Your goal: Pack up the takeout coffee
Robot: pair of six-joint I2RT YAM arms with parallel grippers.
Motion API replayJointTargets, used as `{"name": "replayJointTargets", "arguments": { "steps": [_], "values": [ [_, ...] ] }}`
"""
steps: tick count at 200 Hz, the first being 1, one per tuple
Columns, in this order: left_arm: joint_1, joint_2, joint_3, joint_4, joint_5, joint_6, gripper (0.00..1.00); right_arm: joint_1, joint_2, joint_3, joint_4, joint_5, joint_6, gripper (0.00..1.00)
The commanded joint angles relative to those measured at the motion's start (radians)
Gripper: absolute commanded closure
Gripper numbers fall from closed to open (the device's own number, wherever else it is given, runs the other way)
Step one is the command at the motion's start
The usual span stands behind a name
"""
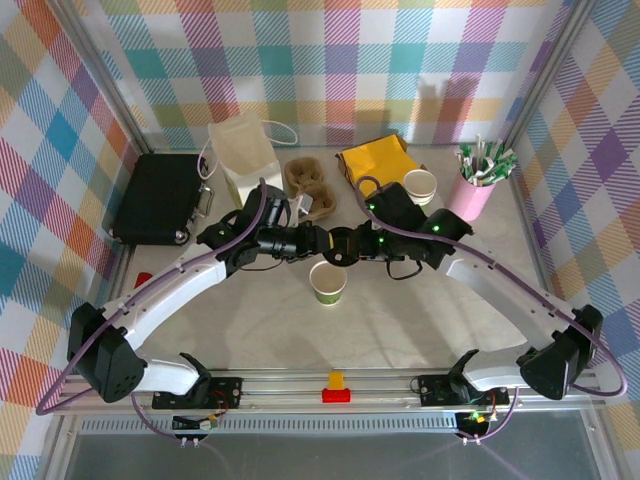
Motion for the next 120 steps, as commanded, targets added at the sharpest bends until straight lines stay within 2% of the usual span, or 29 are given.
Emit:
{"name": "replayJointTargets", "arguments": {
  "steps": [1, 37, 77, 120],
  "values": [
    [-0.006, -0.059, -0.016, 0.016, 0.008, -0.055, 0.84, 0.008, -0.085, -0.012, 0.056, 0.033, -0.156, 0.61],
    [-0.002, -0.12, -0.022, -0.037, -0.02, -0.113, 0.84, 0.008, -0.229, -0.065, 0.165, 0.015, -0.387, 0.51],
    [0.024, -0.179, 0.013, -0.17, -0.043, -0.159, 0.84, 0.04, -0.33, -0.136, 0.307, -0.077, -0.666, 0.54],
    [0.073, -0.229, 0.084, -0.389, -0.025, -0.168, 0.84, 0.153, -0.396, -0.28, 0.534, -0.118, -1.133, 0.53]
  ]
}}
